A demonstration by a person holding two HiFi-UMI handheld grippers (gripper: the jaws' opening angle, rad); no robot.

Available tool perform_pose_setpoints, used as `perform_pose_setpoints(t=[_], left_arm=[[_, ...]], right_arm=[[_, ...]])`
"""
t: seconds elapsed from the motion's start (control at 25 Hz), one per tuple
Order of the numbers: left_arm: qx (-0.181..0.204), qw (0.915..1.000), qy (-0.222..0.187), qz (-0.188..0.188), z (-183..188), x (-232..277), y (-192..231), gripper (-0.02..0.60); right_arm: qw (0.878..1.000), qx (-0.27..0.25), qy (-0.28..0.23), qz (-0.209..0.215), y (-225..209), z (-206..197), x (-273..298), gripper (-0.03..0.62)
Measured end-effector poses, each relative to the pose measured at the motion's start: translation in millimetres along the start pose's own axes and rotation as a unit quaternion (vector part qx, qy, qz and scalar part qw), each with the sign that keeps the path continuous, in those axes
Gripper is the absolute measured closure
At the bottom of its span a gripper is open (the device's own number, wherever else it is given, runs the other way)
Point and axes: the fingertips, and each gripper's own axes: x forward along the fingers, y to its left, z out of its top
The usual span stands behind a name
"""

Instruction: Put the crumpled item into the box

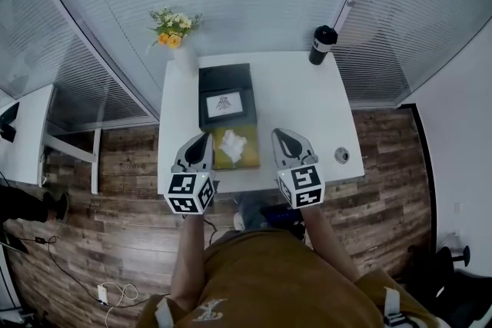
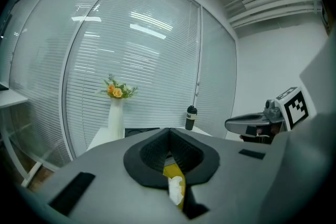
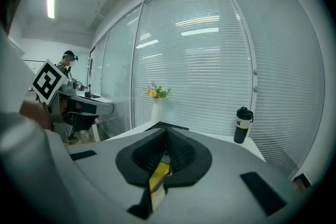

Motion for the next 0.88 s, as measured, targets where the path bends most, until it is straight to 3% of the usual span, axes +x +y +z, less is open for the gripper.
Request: perform_pose_setpoints(t=[0.88], left_arm=[[0.002, 1.0000, 0.002, -0.001, 0.4, -0.2, 4.3, 0.557]], right_arm=[[1.000, 0.001, 0.004, -0.004, 2.5, -4.1, -1.1, 0.585]])
